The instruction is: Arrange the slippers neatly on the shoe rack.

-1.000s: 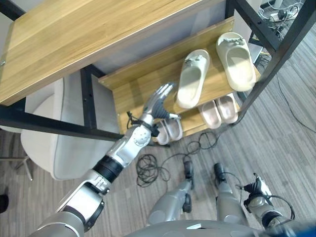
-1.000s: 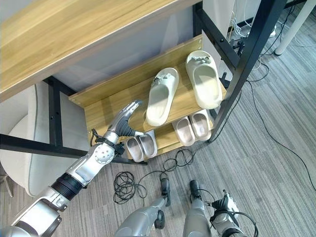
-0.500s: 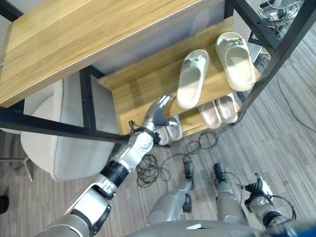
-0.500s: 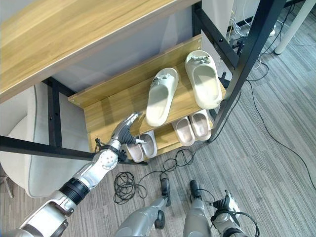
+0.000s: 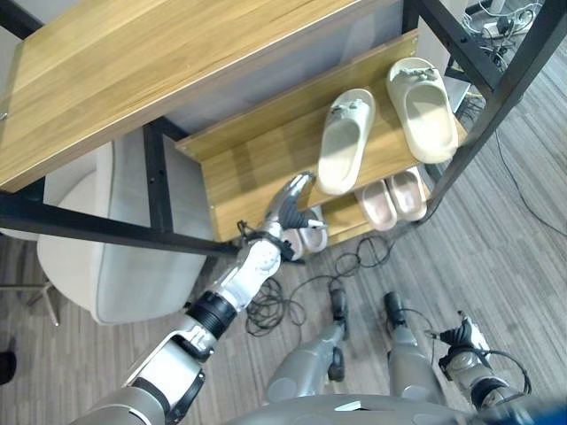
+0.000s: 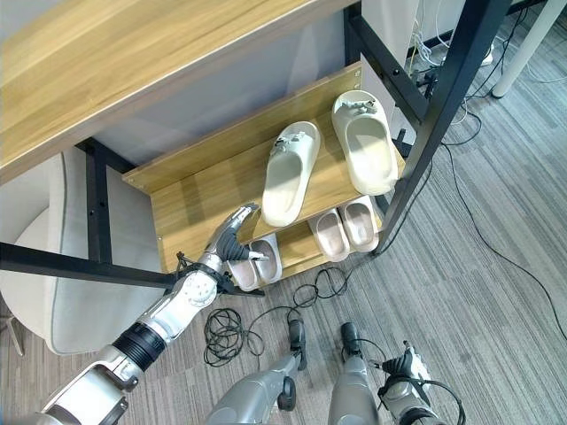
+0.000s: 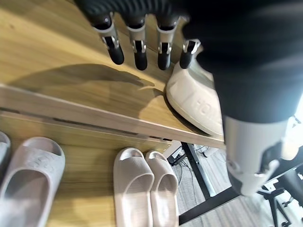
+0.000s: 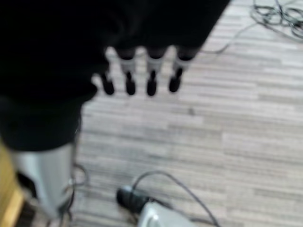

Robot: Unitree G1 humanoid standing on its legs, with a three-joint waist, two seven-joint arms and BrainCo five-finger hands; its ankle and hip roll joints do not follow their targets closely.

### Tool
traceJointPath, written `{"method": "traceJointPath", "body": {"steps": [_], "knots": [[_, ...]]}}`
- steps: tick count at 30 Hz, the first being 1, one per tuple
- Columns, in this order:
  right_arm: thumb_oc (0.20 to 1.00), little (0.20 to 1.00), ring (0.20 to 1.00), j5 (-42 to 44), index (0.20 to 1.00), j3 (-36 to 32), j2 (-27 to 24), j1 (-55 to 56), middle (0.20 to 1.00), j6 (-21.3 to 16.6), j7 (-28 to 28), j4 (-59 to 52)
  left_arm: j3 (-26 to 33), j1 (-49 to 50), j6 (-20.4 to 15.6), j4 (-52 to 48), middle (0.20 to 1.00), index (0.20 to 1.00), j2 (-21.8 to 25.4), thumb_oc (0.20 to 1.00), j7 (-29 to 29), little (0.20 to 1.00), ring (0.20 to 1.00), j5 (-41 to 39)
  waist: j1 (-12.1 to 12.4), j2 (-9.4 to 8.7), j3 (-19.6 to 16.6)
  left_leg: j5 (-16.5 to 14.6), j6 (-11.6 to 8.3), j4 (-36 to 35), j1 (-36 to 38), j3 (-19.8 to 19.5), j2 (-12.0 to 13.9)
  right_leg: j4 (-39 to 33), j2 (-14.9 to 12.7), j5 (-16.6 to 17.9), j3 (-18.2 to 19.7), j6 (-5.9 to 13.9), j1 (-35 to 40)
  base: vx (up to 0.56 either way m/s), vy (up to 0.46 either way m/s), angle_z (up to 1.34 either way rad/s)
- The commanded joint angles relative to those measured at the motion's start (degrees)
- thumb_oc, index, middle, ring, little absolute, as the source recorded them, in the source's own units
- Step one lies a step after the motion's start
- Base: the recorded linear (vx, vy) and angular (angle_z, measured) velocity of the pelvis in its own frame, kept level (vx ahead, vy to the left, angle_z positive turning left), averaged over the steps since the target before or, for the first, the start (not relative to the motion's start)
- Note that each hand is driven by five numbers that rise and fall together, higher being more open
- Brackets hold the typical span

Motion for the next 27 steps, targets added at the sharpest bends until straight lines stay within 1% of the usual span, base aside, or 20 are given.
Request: {"method": "traceJointPath", "body": {"steps": [1,7,12,20,27], "knots": [[1.0,1.0,1.0,1.01,1.0,0.07,-1.7,0.26,1.0,-0.18,-0.56,-0.79,0.19,-3.34,-2.08,0.51,1.0,1.0,-2.68,1.0,1.2,1.0,1.0,-1.75,-0.44,1.22,-0.93,-2.36,0.82,2.97,-2.69,-3.98,-4.02,7.92,-1.18,-7.07,-2.18,1.2,-2.75,0.0,0.0,0.0],[1.0,1.0,1.0,1.21,1.0,0.47,-1.46,0.56,1.0,-0.38,-0.73,-0.73,-1.19,-5.17,-2.65,-0.36,1.0,1.0,-3.97,1.0,1.22,1.0,1.0,-3.05,-0.74,1.07,-1.02,-2.36,0.85,2.9,-2.54,-3.95,-3.99,7.95,-1.18,-7.05,-2.13,1.26,-2.7,0.0,0.0,0.0],[1.0,1.0,1.0,1.54,1.0,0.82,-1.35,0.37,1.0,-0.43,-0.88,-0.62,-1.63,-6.13,-2.42,0.65,1.0,1.0,-5.21,1.0,2.25,1.0,1.0,-3.56,-0.92,1.06,-1.06,-2.35,0.86,2.79,-2.44,-3.88,-4.03,7.95,-1.21,-7.05,-2.04,1.29,-2.71,0.0,0.0,0.0],[1.0,1.0,1.0,1.85,1.0,0.89,-1.28,0.43,1.0,-0.55,-1.05,-0.36,-2.31,-6.77,-2.57,0.95,1.0,1.0,-6.21,1.0,2.24,1.0,1.0,-4.12,-1.02,1.07,-1.06,-2.31,0.94,2.71,-2.37,-3.77,-4.12,8.07,-1.22,-7.0,-1.92,1.33,-2.73,0.0,0.0,0.0],[1.0,1.0,1.0,2.12,1.0,1.24,-1.16,0.14,1.0,-0.57,-1.15,-0.36,-2.72,-7.34,-2.66,1.12,1.0,1.0,-7.31,1.0,2.17,1.0,1.0,-6.46,-1.11,1.11,-1.14,-2.32,0.99,2.65,-2.31,-3.74,-4.12,8.38,-1.21,-6.98,-1.83,1.37,-3.03,0.0,0.0,0.0]]}}
